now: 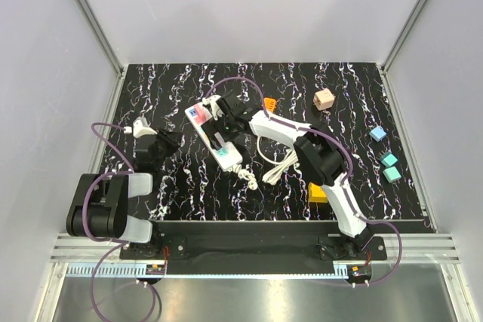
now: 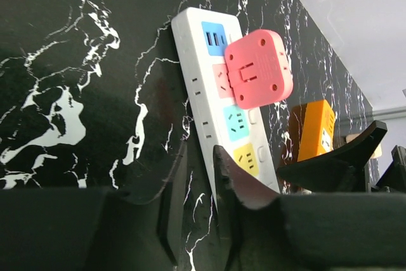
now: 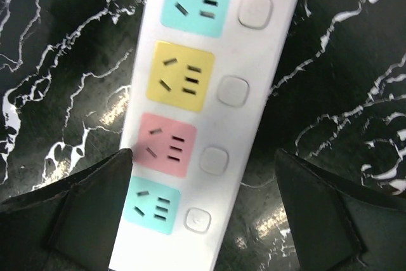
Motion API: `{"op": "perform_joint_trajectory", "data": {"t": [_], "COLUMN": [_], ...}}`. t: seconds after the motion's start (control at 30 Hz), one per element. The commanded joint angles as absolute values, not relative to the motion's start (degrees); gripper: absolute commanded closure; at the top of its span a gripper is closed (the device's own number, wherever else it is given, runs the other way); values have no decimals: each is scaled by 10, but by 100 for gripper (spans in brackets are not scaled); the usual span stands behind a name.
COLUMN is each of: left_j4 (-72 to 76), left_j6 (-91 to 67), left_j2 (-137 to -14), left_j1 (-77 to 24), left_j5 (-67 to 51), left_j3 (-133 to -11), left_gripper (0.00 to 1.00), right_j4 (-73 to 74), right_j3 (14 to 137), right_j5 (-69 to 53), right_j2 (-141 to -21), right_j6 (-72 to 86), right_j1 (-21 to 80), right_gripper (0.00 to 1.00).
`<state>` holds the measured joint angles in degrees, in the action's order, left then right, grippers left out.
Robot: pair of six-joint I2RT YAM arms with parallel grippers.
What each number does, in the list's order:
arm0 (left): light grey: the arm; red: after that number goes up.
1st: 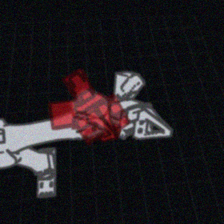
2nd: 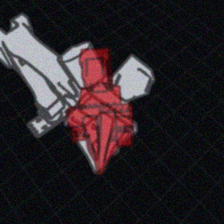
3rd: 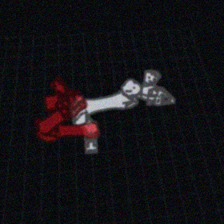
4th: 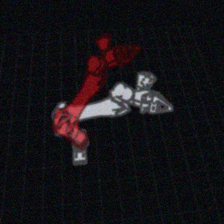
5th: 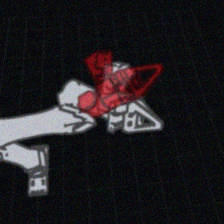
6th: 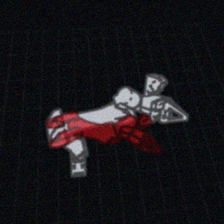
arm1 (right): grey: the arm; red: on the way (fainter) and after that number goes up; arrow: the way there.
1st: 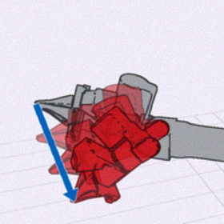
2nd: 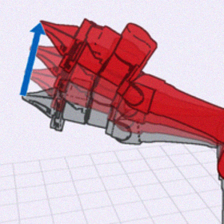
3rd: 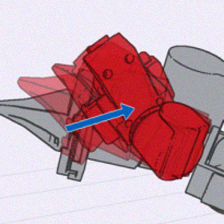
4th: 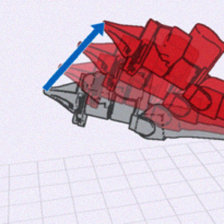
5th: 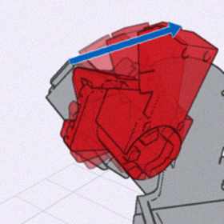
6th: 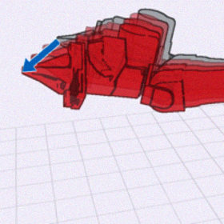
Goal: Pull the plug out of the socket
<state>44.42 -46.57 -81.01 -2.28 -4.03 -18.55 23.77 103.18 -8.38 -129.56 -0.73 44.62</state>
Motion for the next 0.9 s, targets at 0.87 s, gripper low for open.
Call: {"op": "perform_joint_trajectory", "data": {"t": [0.87], "left_j4": [506], "left_j6": [-481], "left_j2": [-812], "left_j1": [-1], "left_j5": [-48], "left_j3": [-161], "left_gripper": [66], "right_j4": [320], "right_j3": [991], "right_j5": [-83], "right_j2": [-1282], "right_j6": [-176], "right_j1": [508], "right_gripper": [30]}}
